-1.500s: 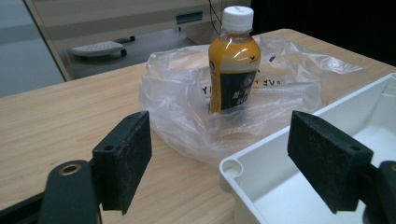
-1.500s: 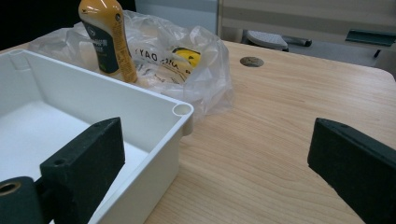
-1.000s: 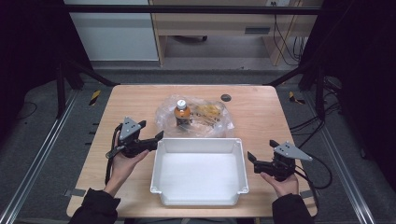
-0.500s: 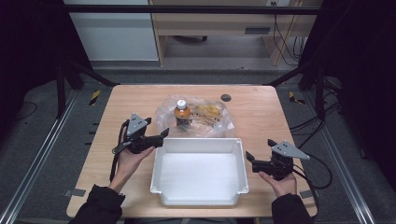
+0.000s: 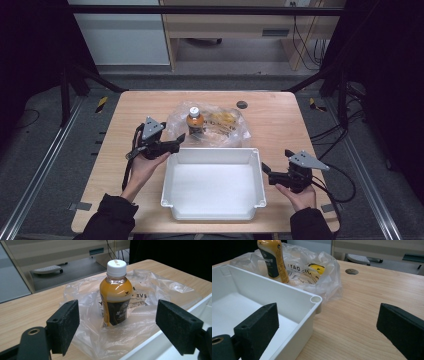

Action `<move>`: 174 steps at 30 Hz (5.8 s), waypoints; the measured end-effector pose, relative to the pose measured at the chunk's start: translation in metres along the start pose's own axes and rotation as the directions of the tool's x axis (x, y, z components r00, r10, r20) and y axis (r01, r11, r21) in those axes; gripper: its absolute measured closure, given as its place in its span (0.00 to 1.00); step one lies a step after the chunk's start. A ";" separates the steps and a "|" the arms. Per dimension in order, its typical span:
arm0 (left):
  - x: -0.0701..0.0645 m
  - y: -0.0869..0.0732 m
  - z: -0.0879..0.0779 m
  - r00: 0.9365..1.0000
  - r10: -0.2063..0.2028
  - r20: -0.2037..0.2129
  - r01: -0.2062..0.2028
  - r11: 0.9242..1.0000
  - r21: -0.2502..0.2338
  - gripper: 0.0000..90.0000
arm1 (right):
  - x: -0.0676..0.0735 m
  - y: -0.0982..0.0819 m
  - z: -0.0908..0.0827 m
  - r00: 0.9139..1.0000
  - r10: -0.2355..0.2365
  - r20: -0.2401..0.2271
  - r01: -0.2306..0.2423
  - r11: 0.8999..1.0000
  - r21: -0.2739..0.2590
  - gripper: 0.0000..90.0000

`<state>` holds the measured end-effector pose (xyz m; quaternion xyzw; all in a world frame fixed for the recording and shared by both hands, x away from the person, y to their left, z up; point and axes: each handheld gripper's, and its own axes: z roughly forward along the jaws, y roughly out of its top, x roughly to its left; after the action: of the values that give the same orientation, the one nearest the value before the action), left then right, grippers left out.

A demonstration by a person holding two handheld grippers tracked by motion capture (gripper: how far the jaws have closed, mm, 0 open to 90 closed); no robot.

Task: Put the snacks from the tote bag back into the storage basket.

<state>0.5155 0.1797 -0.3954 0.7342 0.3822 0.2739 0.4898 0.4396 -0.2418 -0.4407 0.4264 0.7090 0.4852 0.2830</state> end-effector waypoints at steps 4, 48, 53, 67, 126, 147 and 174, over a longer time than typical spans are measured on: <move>0.000 0.003 0.003 1.000 -0.007 0.001 0.007 1.000 -0.005 0.21 | 0.000 0.000 0.001 1.000 -0.004 0.002 0.004 1.000 0.004 0.05; -0.013 0.035 0.046 1.000 0.007 -0.022 -0.008 0.999 -0.038 0.26 | 0.001 -0.001 0.003 1.000 -0.004 -0.003 0.004 1.000 0.011 0.06; -0.013 0.036 0.055 1.000 0.010 -0.029 -0.010 1.000 -0.019 0.28 | 0.001 -0.001 0.003 1.000 -0.004 -0.005 0.004 1.000 0.011 0.06; -0.014 0.034 0.070 0.998 -0.002 -0.065 0.001 1.000 -0.015 0.38 | 0.001 -0.001 0.003 1.000 -0.003 -0.007 0.004 1.000 0.010 0.06; -0.012 0.032 0.084 0.992 -0.045 -0.119 0.043 0.999 -0.024 0.66 | 0.000 -0.001 0.003 1.000 -0.009 -0.007 0.009 1.000 0.012 0.06; -0.013 0.053 0.054 0.992 -0.032 -0.120 0.019 0.994 -0.112 0.66 | 0.000 -0.001 0.002 1.000 -0.010 -0.002 0.010 1.000 0.011 0.06; -0.017 0.088 0.019 0.993 -0.030 -0.112 0.009 0.983 -0.186 0.66 | 0.000 0.000 0.002 1.000 -0.009 -0.003 0.009 1.000 0.006 0.06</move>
<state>0.5464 0.1362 -0.3215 0.6647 0.3898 0.3451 0.5358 0.4407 -0.2409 -0.4417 0.4235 0.7128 0.4822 0.2828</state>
